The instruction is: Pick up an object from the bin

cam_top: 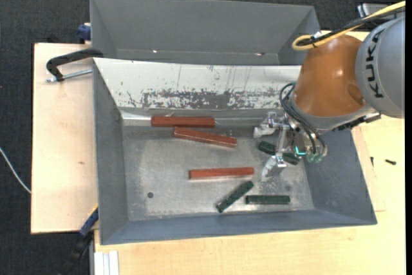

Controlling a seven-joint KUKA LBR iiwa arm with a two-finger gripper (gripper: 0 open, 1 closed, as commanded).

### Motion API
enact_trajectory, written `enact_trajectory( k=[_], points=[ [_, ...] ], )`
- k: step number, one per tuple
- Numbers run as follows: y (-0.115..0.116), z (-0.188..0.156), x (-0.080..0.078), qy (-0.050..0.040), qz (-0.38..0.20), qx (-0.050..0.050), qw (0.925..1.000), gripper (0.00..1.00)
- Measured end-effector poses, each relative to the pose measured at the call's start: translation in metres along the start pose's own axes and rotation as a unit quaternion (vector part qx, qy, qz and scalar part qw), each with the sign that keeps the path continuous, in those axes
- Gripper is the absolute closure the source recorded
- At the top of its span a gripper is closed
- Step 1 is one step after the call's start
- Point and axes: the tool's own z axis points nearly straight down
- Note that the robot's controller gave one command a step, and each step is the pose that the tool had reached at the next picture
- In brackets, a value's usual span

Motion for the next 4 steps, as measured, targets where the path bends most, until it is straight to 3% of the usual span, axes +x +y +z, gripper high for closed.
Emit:
enact_trajectory(
  k=[1, 2, 3, 4],
  points=[
    [0.0, -0.004, -0.001, -0.0034, 0.0, 0.0, 1.0, 0.0],
    [0.056, 0.04, 0.014, -0.0052, 0.06, 0.0, 0.9982, 0.0],
    [0.054, 0.038, 0.014, -0.0047, 0.06, -0.001, 0.9982, 0.0],
    [0.096, 0.03, 0.023, -0.0049, 0.129, -0.001, 0.9917, 0.0]
  ],
)
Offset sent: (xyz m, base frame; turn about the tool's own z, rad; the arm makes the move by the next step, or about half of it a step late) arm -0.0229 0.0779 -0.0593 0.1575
